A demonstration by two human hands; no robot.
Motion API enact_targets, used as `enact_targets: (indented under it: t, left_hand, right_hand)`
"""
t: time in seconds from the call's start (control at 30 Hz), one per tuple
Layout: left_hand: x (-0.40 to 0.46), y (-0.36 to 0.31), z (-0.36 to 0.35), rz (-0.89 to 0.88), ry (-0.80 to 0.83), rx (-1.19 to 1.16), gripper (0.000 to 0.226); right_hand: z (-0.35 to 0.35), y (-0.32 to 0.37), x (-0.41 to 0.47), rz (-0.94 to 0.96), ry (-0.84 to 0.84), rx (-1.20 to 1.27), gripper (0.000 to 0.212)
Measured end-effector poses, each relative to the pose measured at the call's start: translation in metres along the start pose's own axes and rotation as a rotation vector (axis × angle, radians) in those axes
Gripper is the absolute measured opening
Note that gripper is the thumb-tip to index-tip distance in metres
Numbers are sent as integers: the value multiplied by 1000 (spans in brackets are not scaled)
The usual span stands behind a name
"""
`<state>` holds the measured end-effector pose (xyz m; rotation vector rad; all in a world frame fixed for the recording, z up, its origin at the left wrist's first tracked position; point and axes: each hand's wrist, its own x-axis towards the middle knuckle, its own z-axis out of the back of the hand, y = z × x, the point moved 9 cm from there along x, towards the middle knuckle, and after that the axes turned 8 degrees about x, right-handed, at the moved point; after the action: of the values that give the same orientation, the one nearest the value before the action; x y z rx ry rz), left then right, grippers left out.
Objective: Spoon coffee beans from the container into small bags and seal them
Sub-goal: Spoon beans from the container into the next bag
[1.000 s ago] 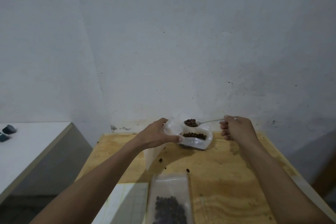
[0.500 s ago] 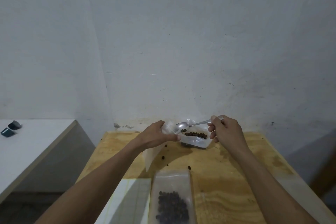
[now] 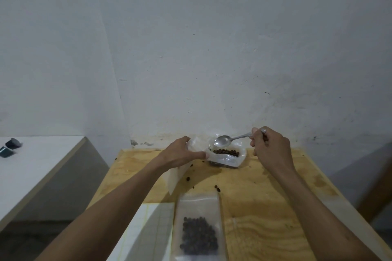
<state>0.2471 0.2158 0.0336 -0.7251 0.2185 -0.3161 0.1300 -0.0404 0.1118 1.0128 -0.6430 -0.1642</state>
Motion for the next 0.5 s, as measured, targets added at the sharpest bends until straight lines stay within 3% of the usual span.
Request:
enact_targets:
  t: [0.17, 0.33, 0.43, 0.5]
  left_hand:
    - [9, -11, -10, 45, 94, -114, 116]
    - [17, -34, -35, 57, 222, -104, 105]
    - [19, -46, -38, 44, 167, -122, 73]
    - [19, -52, -38, 14, 160, -115, 52]
  right_hand:
    - [10, -7, 10, 54, -24, -362, 37]
    - [-8, -26, 9, -15, 19, -630, 35]
    - [-11, -52, 5, -187, -14, -514, 38]
    - [-10, -77, 1, -366, -52, -291, 43]
